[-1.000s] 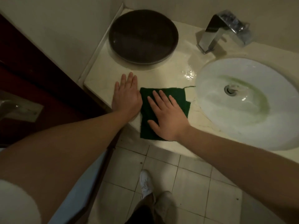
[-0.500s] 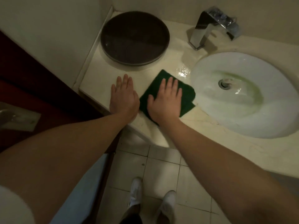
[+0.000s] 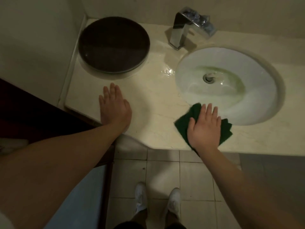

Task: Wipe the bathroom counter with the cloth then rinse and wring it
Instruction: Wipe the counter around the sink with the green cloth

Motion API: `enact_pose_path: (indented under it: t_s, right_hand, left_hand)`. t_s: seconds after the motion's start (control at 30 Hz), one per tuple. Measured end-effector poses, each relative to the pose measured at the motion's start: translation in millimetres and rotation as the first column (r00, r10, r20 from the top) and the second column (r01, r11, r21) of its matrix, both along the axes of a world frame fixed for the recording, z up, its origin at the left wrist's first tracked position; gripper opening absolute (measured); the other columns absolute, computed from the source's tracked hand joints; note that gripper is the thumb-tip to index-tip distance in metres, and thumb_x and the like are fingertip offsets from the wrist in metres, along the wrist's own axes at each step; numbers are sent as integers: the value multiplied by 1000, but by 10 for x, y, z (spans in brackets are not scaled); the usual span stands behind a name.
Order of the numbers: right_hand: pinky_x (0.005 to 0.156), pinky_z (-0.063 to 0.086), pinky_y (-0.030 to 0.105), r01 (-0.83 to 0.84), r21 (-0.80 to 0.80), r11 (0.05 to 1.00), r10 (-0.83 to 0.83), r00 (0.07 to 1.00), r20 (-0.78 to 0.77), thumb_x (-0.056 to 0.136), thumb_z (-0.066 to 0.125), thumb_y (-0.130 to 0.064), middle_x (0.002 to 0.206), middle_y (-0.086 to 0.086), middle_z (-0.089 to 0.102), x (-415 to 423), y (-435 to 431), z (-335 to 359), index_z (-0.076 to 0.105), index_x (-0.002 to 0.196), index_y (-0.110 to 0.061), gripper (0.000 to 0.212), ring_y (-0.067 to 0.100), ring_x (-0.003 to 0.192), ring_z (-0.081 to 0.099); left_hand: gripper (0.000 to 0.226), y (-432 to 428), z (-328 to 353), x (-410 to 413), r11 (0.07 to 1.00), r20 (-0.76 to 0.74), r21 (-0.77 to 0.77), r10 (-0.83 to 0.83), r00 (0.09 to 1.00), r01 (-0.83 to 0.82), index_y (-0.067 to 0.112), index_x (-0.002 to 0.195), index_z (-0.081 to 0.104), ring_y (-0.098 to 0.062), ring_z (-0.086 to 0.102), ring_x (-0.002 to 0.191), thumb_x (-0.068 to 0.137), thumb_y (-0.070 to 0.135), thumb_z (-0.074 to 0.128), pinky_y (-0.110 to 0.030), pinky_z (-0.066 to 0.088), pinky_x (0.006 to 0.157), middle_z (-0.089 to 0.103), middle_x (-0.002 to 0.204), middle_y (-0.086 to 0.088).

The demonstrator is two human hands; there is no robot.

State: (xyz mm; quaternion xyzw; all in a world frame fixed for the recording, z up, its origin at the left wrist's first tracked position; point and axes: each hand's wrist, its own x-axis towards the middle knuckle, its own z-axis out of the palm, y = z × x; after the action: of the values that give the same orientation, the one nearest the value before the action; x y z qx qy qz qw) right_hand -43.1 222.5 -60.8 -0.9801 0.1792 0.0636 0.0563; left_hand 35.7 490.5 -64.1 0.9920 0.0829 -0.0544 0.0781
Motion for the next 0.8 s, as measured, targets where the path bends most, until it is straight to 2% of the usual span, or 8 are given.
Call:
enact_pose_path:
  t_s: [0.07,0.2,0.33,0.43,0.53,0.6,0.7,0.8]
  right_hand:
    - [120,14,52,16,10,1000,-16,1000,7,96,21,-45,161,19,11,53,389,14,8,153,-1,73,35,149,8]
    - [121,6,47,-285,109,952,277,957,82,96,31,-43,163,14,7,334,1486,-5,8,154,-5,73,30,150,1]
    - [122,5,43,-432,121,894,429,902,52,98,26,-44,164,6,4,131,1273,8,8,155,-13,67,22,151,-2]
    - [121,13,47,-333,17,943,333,943,5,98,21,-44,163,10,9,-272,493,12,9,154,-11,67,26,150,5]
    - [120,17,52,-33,-24,999,32,999,-40,98,17,-42,161,17,14,-251,-62,19,8,153,-5,67,33,149,10]
    - [119,17,53,95,-16,995,-96,995,-37,97,21,-42,160,21,15,-74,27,21,10,152,-1,70,36,148,12]
    - [119,16,51,-25,27,999,24,999,20,94,33,-42,158,24,18,207,661,39,13,151,4,75,39,147,16]
    - [121,9,47,-236,90,967,232,971,60,95,32,-43,162,16,10,375,1200,22,10,153,-3,74,32,150,5]
  left_hand:
    - [62,-8,-8,6,1000,-13,16,2,1000,-2,7,154,13,-30,6,150,97,28,26,-48,9,121,10,163,-9]
    - [61,32,-31,38,1000,-5,-18,3,1000,-3,7,153,17,-29,8,150,96,24,29,-47,10,121,13,163,-9]
    - [60,39,-49,24,1000,16,-15,-14,1000,14,8,153,18,-29,8,150,96,22,28,-45,10,122,14,163,-8]
    - [59,22,-27,7,1000,19,4,-11,1000,11,9,154,16,-28,7,150,97,26,25,-45,10,122,12,163,-7]
    - [60,15,-23,-3,1000,7,13,-7,1000,7,9,154,15,-30,7,150,98,29,23,-46,12,122,12,163,-8]
    - [61,1,-30,-4,1000,5,20,-16,1000,16,8,154,14,-31,7,150,97,29,21,-47,12,122,11,163,-9]
    - [61,-10,-22,5,1000,-17,-4,-9,1000,9,6,153,14,-32,7,150,97,28,24,-48,10,121,12,163,-9]
    - [64,-23,-34,29,1000,-1,-24,-9,1000,9,3,152,18,-34,10,149,94,26,31,-50,10,120,15,162,-12]
